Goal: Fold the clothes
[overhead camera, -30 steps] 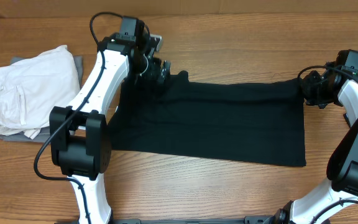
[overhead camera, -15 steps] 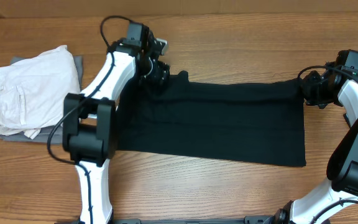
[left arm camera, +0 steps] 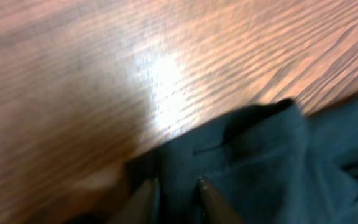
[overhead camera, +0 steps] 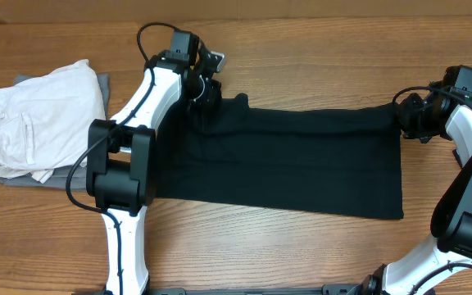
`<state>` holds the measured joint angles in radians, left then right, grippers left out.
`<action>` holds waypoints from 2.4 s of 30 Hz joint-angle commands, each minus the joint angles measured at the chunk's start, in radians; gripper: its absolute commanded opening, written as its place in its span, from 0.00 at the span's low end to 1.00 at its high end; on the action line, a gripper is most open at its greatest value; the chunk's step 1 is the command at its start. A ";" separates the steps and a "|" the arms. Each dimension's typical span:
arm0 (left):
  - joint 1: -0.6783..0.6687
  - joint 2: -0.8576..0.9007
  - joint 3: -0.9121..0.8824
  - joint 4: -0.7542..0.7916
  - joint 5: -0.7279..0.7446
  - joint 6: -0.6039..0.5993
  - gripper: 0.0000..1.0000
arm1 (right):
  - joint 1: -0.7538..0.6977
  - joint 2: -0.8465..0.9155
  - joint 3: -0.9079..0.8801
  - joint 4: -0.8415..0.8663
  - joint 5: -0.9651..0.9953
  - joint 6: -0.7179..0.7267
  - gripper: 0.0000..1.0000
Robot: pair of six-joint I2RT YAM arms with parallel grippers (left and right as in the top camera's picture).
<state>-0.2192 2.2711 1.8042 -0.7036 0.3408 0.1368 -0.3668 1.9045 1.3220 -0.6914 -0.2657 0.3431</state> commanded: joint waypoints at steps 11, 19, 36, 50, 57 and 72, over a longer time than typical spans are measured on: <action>0.010 -0.232 0.060 -0.058 -0.011 0.005 0.04 | -0.008 -0.014 0.014 0.021 -0.003 -0.003 0.09; 0.010 -0.305 0.060 -0.154 -0.048 0.009 0.04 | -0.027 -0.014 0.014 0.089 0.003 -0.003 0.04; 0.010 -0.326 0.060 -0.377 0.158 0.085 0.04 | -0.027 -0.014 0.014 0.138 0.038 -0.003 0.04; 0.008 -0.307 0.047 -0.450 -0.111 0.100 0.04 | -0.027 -0.014 0.014 0.107 0.066 -0.002 0.04; 0.007 -0.306 -0.004 -0.531 -0.002 0.099 0.04 | -0.027 -0.014 0.014 0.103 0.067 -0.002 0.04; -0.013 -0.306 -0.018 -0.756 0.008 0.095 0.04 | -0.027 -0.014 0.014 0.106 0.086 -0.002 0.04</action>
<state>-0.2295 1.9862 1.7973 -1.4521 0.3473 0.2173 -0.3874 1.9045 1.3220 -0.5919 -0.2024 0.3401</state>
